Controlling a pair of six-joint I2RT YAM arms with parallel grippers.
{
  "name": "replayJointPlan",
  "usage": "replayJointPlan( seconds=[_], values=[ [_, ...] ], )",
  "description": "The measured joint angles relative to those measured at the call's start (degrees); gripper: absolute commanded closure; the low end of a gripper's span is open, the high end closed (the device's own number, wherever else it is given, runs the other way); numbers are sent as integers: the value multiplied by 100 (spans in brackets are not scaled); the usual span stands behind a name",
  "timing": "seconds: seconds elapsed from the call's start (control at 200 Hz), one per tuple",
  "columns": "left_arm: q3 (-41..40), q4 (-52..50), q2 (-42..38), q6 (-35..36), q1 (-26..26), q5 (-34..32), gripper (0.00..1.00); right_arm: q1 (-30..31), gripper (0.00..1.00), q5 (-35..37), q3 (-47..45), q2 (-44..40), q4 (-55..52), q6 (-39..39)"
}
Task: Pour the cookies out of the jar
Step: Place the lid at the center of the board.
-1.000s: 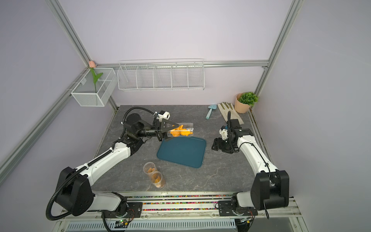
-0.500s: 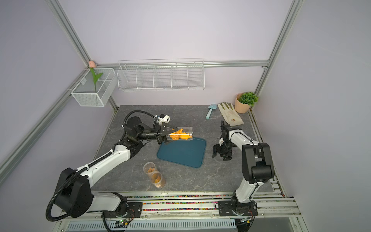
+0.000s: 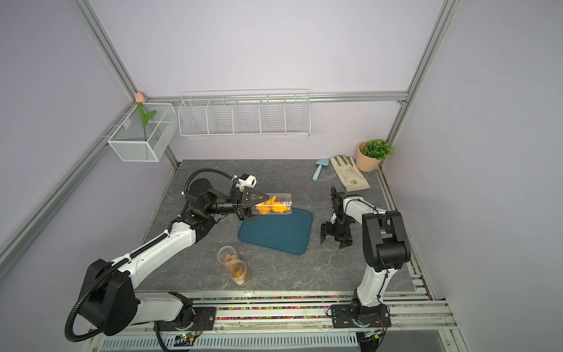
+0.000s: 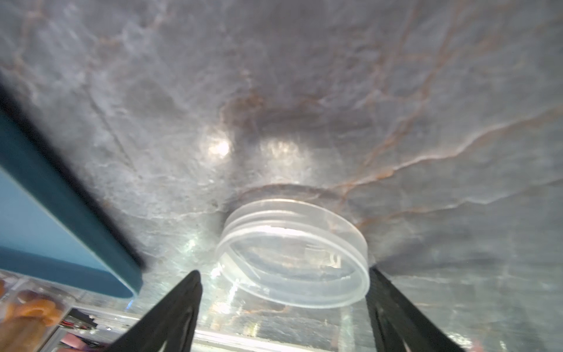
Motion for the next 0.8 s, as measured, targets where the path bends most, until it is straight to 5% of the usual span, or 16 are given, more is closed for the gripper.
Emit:
replayJointPlan(
  seconds=[0.375,0.8],
  values=[
    [-214,203,-31,0,2,7,36,-4,9,-2,142,-109,-181,-13],
    [-994,1956,850,-474,339,511,37,-13,8,-13,973,-675,-798,-131]
  ],
)
